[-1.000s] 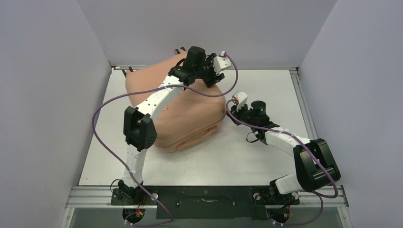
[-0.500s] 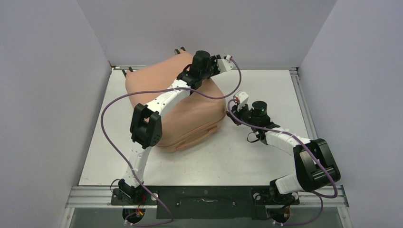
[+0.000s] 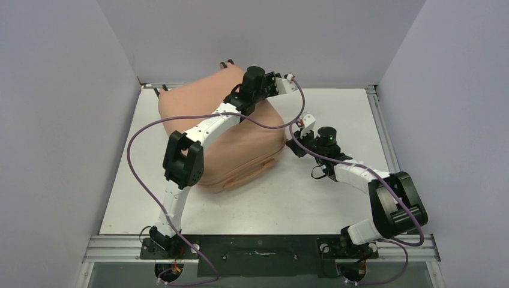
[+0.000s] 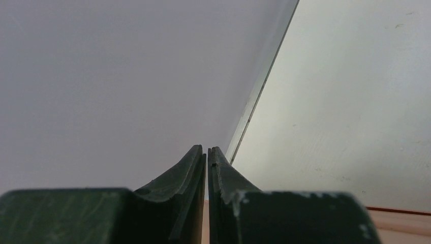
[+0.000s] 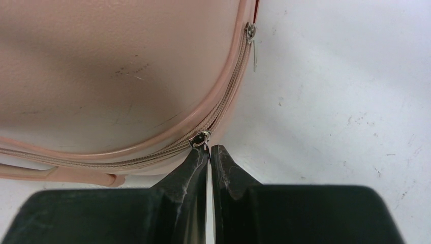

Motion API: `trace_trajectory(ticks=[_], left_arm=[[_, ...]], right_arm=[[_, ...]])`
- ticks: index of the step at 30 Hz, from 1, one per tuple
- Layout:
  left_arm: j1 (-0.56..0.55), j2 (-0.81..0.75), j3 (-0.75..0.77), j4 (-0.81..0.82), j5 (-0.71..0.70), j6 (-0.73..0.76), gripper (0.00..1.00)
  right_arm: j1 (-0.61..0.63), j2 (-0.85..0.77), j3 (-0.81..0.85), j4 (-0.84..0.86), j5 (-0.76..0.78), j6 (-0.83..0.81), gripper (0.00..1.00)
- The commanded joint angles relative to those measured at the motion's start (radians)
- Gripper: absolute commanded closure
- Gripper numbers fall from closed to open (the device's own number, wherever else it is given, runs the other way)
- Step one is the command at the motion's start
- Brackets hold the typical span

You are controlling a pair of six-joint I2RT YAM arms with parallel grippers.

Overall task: Pack the luggage
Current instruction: Zip the luggage at the center of the board.

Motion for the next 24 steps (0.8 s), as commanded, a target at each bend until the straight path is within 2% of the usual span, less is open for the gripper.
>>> trace_trajectory(ticks=[1, 5, 9, 10, 12, 18, 19, 22, 24], left_arm=[[0.016, 0.091, -0.094, -0.22, -0.07, -0.021, 0.89], [0.016, 0.105, -0.093, -0.194, -0.111, -0.031, 0.89], [0.013, 0.116, -0.097, -0.119, -0.163, -0.069, 0.48], [0.013, 0.12, -0.09, -0.108, -0.171, -0.082, 0.42], [0.013, 0.13, -0.072, -0.094, -0.187, -0.103, 0.4], [0.012, 0.147, -0.058, -0.099, -0.194, -0.084, 0.43], [0.01, 0.145, -0.069, -0.094, -0.201, -0.076, 0.46], [0.004, 0.129, -0.112, -0.101, -0.193, -0.041, 0.74], [0.005, 0.107, -0.129, -0.162, -0.146, -0.024, 0.93]], right_arm=[[-0.053, 0.019, 0.093, 0.188, 0.137, 0.064, 0.95], [-0.054, 0.024, 0.103, 0.193, 0.108, 0.093, 0.95], [-0.057, 0.018, 0.092, 0.208, 0.064, 0.117, 0.95], [-0.057, 0.016, 0.091, 0.207, 0.055, 0.12, 0.95], [-0.057, 0.012, 0.091, 0.201, 0.045, 0.119, 0.95], [-0.062, 0.0, 0.083, 0.195, 0.039, 0.111, 0.95], [-0.063, 0.001, 0.083, 0.197, 0.037, 0.112, 0.95], [-0.069, 0.006, 0.086, 0.201, 0.032, 0.12, 0.95], [-0.08, 0.015, 0.092, 0.203, 0.031, 0.132, 0.95]])
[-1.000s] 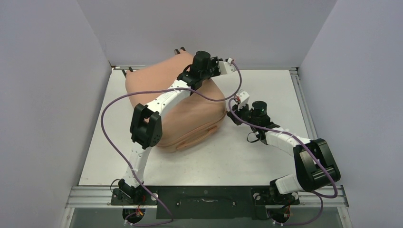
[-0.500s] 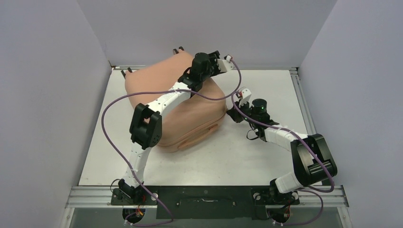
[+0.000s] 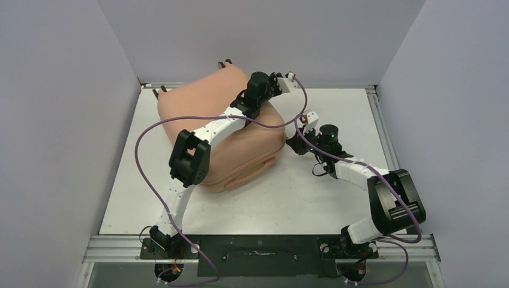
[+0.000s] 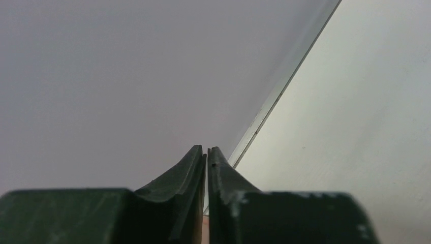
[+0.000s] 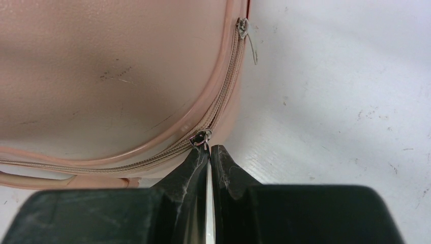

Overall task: Pack the luggage
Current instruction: Zip the luggage at the center of the board.

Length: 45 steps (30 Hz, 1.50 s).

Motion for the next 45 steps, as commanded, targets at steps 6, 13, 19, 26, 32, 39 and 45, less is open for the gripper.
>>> trace_trajectory(ticks=[6, 13, 19, 26, 32, 39, 45], left_arm=[[0.027, -0.05, -0.185, -0.53, 0.149, 0.126, 1.0], [0.025, -0.089, -0.245, -0.64, 0.239, 0.146, 1.0], [0.021, -0.115, -0.259, -0.679, 0.317, 0.111, 1.0], [0.021, -0.149, -0.285, -0.681, 0.367, 0.059, 1.0], [0.029, -0.172, -0.289, -0.687, 0.4, 0.005, 1.0], [0.077, -0.221, -0.248, -0.636, 0.444, -0.202, 0.89], [0.16, -0.291, -0.199, -0.55, 0.432, -0.416, 0.29]], right_arm=[[-0.067, 0.0, 0.09, 0.212, 0.11, 0.029, 0.95], [-0.064, -0.004, 0.131, 0.173, 0.198, -0.01, 0.95], [-0.039, 0.069, 0.169, 0.209, 0.201, -0.069, 0.95], [-0.019, 0.171, 0.242, 0.266, 0.213, -0.084, 0.95], [-0.012, 0.249, 0.299, 0.287, 0.125, -0.018, 0.95], [0.03, 0.336, 0.371, 0.288, 0.078, 0.05, 0.95], [0.027, 0.335, 0.367, 0.3, 0.057, 0.102, 0.95]])
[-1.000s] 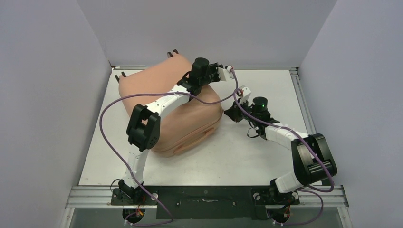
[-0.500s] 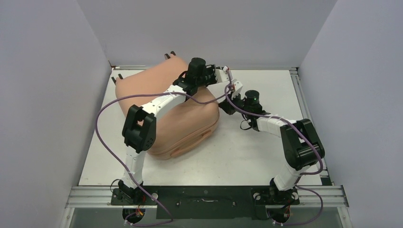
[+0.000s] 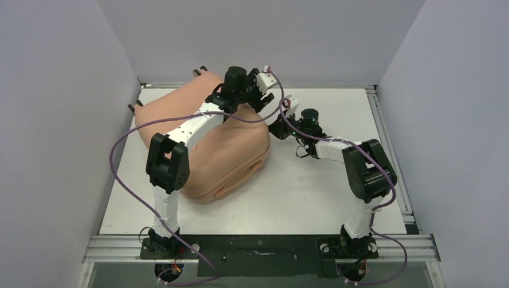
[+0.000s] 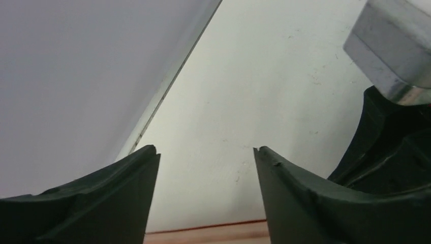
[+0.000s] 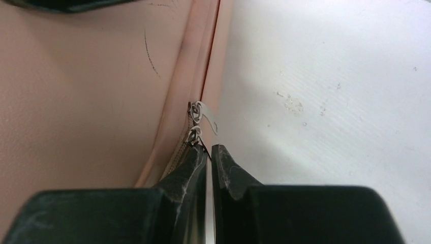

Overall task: Pack the luggage
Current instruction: Zip the luggage at the center of the board.

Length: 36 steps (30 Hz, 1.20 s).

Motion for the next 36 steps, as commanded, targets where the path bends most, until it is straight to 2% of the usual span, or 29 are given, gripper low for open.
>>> trace_trajectory(ticks=[1, 4, 7, 9, 11, 16, 22, 26, 31, 36], left_arm=[[0.078, -0.081, -0.005, -0.26, 0.031, -0.237, 0.24], [0.127, -0.111, 0.062, -0.239, -0.09, -0.313, 0.1], [0.179, -0.111, 0.164, -0.28, -0.268, -0.343, 0.0], [0.229, -0.107, 0.225, -0.32, -0.359, -0.362, 0.04], [0.284, -0.107, 0.262, -0.353, -0.423, -0.372, 0.04], [0.421, -0.115, 0.253, -0.341, -0.541, -0.359, 0.04], [0.49, -0.007, 0.281, -0.251, -0.769, -0.166, 0.04], [0.496, 0.102, 0.359, -0.221, -0.835, -0.093, 0.04], [0.463, 0.296, 0.526, -0.207, -0.939, 0.054, 0.04], [0.416, 0.417, 0.648, -0.282, -0.91, 0.118, 0.04]], right_arm=[[-0.04, -0.033, 0.038, 0.169, 0.167, 0.013, 0.95], [-0.047, -0.074, 0.021, 0.132, 0.152, -0.028, 0.92], [-0.055, -0.126, 0.038, 0.017, 0.163, -0.1, 0.49], [-0.064, -0.173, 0.022, -0.022, 0.179, -0.149, 0.35], [-0.072, -0.223, 0.009, -0.066, 0.212, -0.215, 0.27], [-0.085, -0.326, 0.0, -0.188, 0.314, -0.317, 0.2], [-0.085, -0.429, -0.027, -0.22, 0.33, -0.33, 0.18], [-0.081, -0.472, -0.038, -0.239, 0.315, -0.312, 0.18], [-0.078, -0.508, -0.057, -0.282, 0.31, -0.323, 0.17], [-0.079, -0.56, -0.087, -0.308, 0.314, -0.351, 0.17]])
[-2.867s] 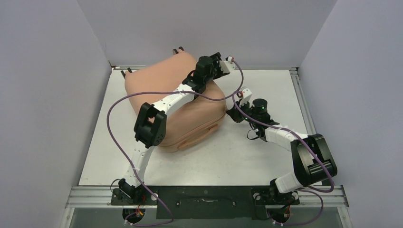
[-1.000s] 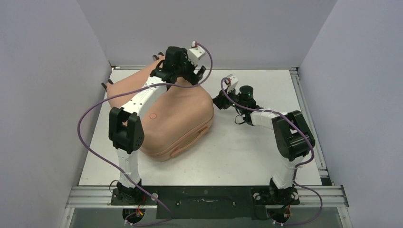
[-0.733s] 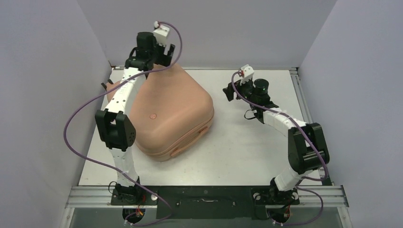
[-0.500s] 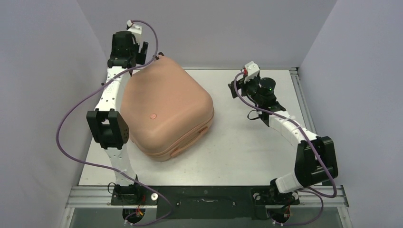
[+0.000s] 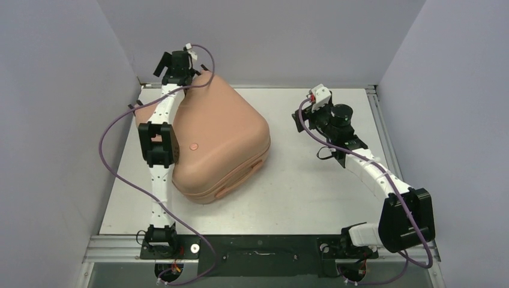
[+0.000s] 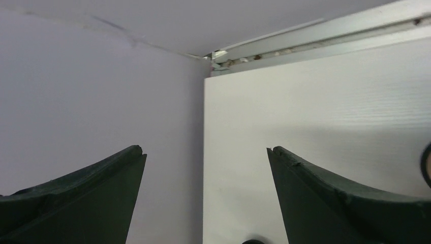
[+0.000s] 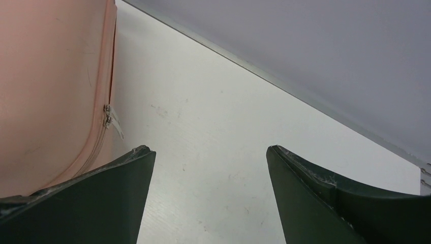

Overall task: Pack the luggage
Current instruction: Zip the luggage at the center of the board.

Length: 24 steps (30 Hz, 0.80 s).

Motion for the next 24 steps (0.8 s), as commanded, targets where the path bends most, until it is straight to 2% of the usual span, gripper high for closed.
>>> trace_trajectory(ticks=[1, 5, 9, 13, 17, 20, 24], left_arm=[[-0.058, 0.03, 0.078, -0.013, 0.009, 0.095, 0.04], [-0.143, -0.035, -0.027, 0.004, 0.131, 0.09, 0.04], [-0.26, -0.034, -0.024, -0.037, 0.173, 0.096, 0.03], [-0.379, 0.012, 0.046, -0.083, 0.232, 0.082, 0.03], [-0.477, 0.103, 0.2, -0.113, 0.263, 0.077, 0.04], [-0.555, 0.136, 0.238, -0.061, 0.275, 0.101, 0.04], [-0.619, 0.138, 0.241, 0.142, 0.142, 0.115, 0.04]], right_arm=[[0.004, -0.081, -0.019, -0.02, 0.011, -0.037, 0.17], [-0.004, -0.114, -0.013, -0.059, 0.036, -0.071, 0.16], [-0.019, -0.129, 0.006, -0.092, 0.085, -0.097, 0.14], [-0.066, -0.136, 0.024, -0.114, 0.106, -0.08, 0.14], [-0.127, -0.147, 0.042, -0.145, 0.091, -0.056, 0.13], [-0.165, -0.154, 0.046, -0.166, 0.089, -0.046, 0.13], [-0.199, -0.173, 0.042, -0.201, 0.091, -0.039, 0.13]])
